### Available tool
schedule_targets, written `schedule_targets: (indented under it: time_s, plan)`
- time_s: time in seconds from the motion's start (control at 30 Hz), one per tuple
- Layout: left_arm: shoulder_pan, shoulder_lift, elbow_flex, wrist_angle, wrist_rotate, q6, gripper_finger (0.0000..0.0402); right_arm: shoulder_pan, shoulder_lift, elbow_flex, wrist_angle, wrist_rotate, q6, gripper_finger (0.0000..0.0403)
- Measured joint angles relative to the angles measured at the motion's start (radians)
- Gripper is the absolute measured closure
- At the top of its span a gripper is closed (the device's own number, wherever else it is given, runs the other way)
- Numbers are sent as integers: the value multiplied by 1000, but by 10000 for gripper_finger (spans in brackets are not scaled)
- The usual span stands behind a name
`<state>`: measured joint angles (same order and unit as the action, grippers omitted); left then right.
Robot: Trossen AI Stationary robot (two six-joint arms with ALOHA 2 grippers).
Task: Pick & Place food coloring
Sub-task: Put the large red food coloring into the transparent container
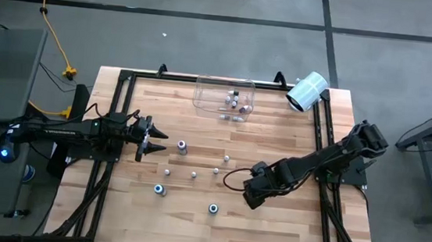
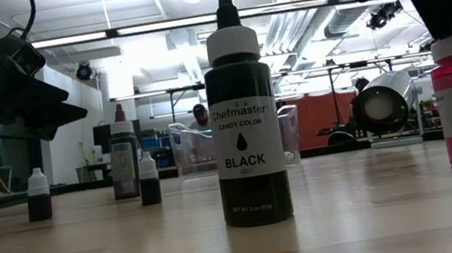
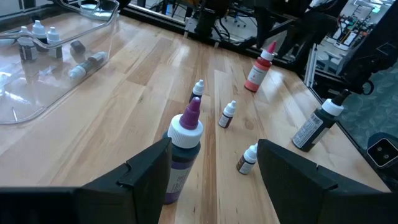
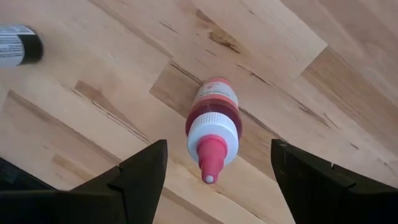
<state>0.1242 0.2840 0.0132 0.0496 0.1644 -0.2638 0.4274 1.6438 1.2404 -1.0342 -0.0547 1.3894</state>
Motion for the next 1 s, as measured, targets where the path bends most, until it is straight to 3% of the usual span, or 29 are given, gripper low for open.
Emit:
schedule_targets:
  time_s: [0.43, 1.0]
  plan:
    - [0, 0, 0, 0, 0, 0, 167, 0, 20, 0, 16, -3, 28, 133]
    - [0, 0, 0, 0, 0, 0, 167, -1, 20, 0, 25, -8, 17, 232]
